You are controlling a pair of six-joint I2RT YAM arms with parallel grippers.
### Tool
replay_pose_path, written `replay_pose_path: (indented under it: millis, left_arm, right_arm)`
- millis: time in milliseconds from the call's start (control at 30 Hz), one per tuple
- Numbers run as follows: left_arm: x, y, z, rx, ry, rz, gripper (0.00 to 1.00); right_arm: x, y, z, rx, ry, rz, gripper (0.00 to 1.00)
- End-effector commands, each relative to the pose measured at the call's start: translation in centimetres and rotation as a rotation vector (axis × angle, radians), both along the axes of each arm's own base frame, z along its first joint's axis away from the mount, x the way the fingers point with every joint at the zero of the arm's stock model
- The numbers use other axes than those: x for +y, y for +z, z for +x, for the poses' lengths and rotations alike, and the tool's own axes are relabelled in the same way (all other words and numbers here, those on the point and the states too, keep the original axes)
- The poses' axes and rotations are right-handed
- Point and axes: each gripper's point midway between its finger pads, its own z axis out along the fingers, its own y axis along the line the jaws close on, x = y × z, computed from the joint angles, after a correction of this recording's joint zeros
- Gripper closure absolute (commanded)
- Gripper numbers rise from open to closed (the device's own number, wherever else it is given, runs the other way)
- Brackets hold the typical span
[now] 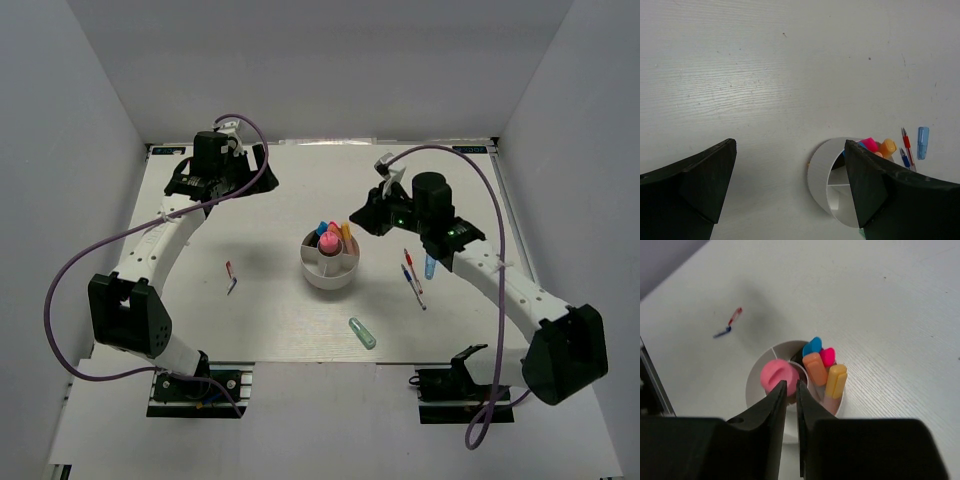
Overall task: Sort the stationery into containers
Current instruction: Place the pen in the storage box, then pick up the stationery from the center of the board.
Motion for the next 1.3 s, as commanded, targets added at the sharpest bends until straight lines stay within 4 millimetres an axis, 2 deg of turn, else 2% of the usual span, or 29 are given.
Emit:
replay_pose_path:
  millis: [0, 67, 100, 167, 200, 267, 333, 500, 533, 667, 767, 800, 833, 900, 967, 1067, 1267]
  left_arm:
    - [0.7, 1.5, -0.1, -0.040, 0.009, 0.021, 0.02]
    - [1.0, 1.2, -0.2, -0.021, 0.030, 0.003, 0.02]
    - [0.9, 1.1, -0.3, -0.010, 0.039, -0.012, 0.02]
    - [1.1, 0.8, -0.3, -0.001, 0.048, -0.031, 0.02]
    - [0.8, 0.8, -0.4, 0.002, 0.040, -0.042, 0.02]
    - [1.0, 0.5, -0.3, 0.015, 0.045, -0.053, 0.02]
    - [0.9, 0.5, -0.2, 0.012, 0.044, -0.058, 0.02]
    - [1.2, 0.5, 0.1, 0.010, 0.056, -0.062, 0.02]
    - [1.3, 0.7, 0.0, 0.005, 0.057, -0.062, 0.02]
    - [1.4, 0.6, -0.2, 0.006, 0.061, -0.059, 0.02]
    - [1.3, 0.3, -0.4, 0.017, 0.059, -0.062, 0.02]
    - [1.3, 0.2, -0.3, 0.017, 0.056, -0.062, 0.02]
    - [1.3, 0.4, -0.3, 0.012, 0.057, -0.063, 0.02]
    - [1.3, 0.4, -0.2, 0.010, 0.057, -0.061, 0.02]
    - [1.5, 0.5, -0.3, 0.007, 0.066, -0.056, 0.02]
    - [1.6, 0.4, -0.4, 0.009, 0.068, -0.052, 0.02]
    - [1.4, -0.1, -0.6, 0.018, 0.058, -0.057, 0.02]
  right_arm:
    - [-1.8, -2.8, -4.2, 0.097, 0.136, -0.176, 0.82]
    - [-3.2, -4.8, -5.8, 0.098, 0.161, -0.250, 0.81]
    - [-4.4, -7.8, -7.4, 0.112, 0.203, -0.330, 0.78]
    - [-5.8, -9.3, -8.5, 0.075, 0.211, -0.388, 0.69]
    - [-6.3, -10.9, -9.4, 0.087, 0.230, -0.420, 0.59]
    - [-6.9, -12.5, -10.3, 0.127, 0.231, -0.484, 0.54]
    - [-6.7, -13.8, -11.8, 0.197, 0.286, -0.543, 0.55]
    - [-5.1, -14.1, -14.2, 0.120, 0.424, -0.563, 0.51]
    - [-4.3, -14.5, -15.6, 0.113, 0.490, -0.577, 0.50]
    - [-3.0, -15.1, -17.8, 0.104, 0.594, -0.595, 0.46]
    - [-2.7, -16.5, -18.8, 0.127, 0.631, -0.663, 0.47]
    - [-2.9, -17.7, -18.8, 0.161, 0.628, -0.717, 0.47]
    - [-2.2, -17.6, -18.9, 0.162, 0.642, -0.739, 0.47]
    - [-2.6, -19.3, -19.8, 0.299, 0.631, -0.823, 0.44]
    - [-1.6, -19.1, -20.1, 0.347, 0.615, -0.824, 0.44]
    - [-0.7, -18.6, -19.8, 0.295, 0.570, -0.805, 0.37]
    - [-1.3, -19.2, -18.0, 0.278, 0.426, -0.862, 0.36]
